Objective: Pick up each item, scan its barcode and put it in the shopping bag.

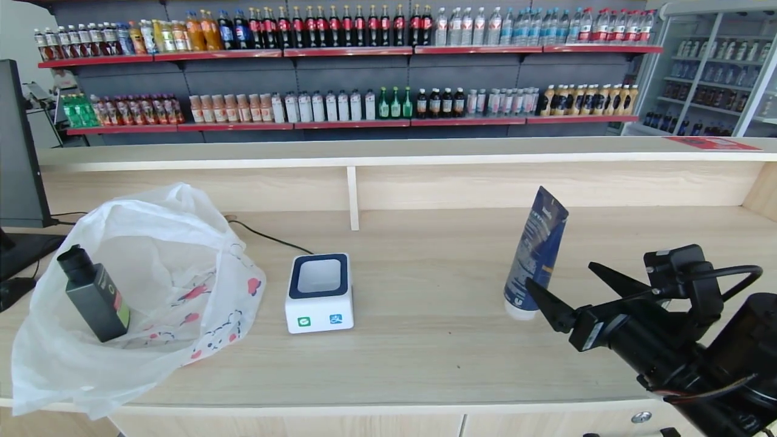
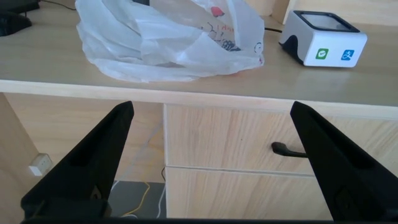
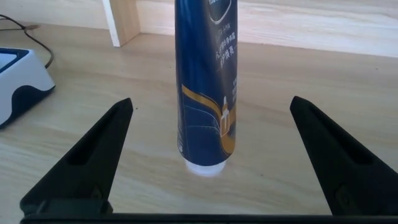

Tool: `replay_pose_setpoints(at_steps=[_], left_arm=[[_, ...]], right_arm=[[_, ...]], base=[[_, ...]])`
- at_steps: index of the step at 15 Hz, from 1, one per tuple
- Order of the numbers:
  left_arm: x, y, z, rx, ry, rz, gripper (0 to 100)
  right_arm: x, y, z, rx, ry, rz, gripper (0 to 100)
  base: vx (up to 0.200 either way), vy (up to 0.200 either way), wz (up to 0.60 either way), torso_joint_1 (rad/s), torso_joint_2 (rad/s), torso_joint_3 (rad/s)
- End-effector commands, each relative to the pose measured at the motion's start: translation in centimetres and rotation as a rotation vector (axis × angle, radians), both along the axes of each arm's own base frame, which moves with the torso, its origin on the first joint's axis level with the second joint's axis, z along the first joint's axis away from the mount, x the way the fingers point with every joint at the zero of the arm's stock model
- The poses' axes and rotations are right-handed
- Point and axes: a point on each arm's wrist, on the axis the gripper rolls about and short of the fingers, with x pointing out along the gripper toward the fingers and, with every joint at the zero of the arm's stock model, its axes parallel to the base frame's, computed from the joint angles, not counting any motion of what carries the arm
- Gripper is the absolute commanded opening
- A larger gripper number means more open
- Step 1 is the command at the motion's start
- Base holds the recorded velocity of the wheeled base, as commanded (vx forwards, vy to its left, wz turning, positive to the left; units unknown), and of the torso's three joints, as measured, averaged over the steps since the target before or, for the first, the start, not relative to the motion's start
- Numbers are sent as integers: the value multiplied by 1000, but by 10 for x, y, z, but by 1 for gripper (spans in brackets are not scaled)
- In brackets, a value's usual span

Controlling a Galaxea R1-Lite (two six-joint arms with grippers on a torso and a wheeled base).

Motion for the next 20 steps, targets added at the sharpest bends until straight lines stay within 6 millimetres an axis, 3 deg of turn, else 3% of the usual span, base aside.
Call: replay_pose_setpoints(at_steps=[1,6,9,12,15,20], left_arm=[[0,0,0,-1,0,0,100],[0,0,0,-1,0,0,100],[0,0,0,-1,0,0,100],[0,0,0,-1,0,0,100],[0,0,0,-1,0,0,100],[0,0,0,-1,0,0,100]], right_arm=[[5,2,-6,-13,24,-2,100],[27,11,-21,-32,62,-10,100],[50,12,-18,-12,24,-45,100],[57,16,-24,-19,38,-43,100],[60,32,-21,-10,12,3,100],[65,32,-19,-14,-4,-47,100]], base=[[0,0,0,0,0,0],[0,0,0,0,0,0],[0,0,0,0,0,0],[0,0,0,0,0,0],[0,0,0,0,0,0],[0,0,0,0,0,0]])
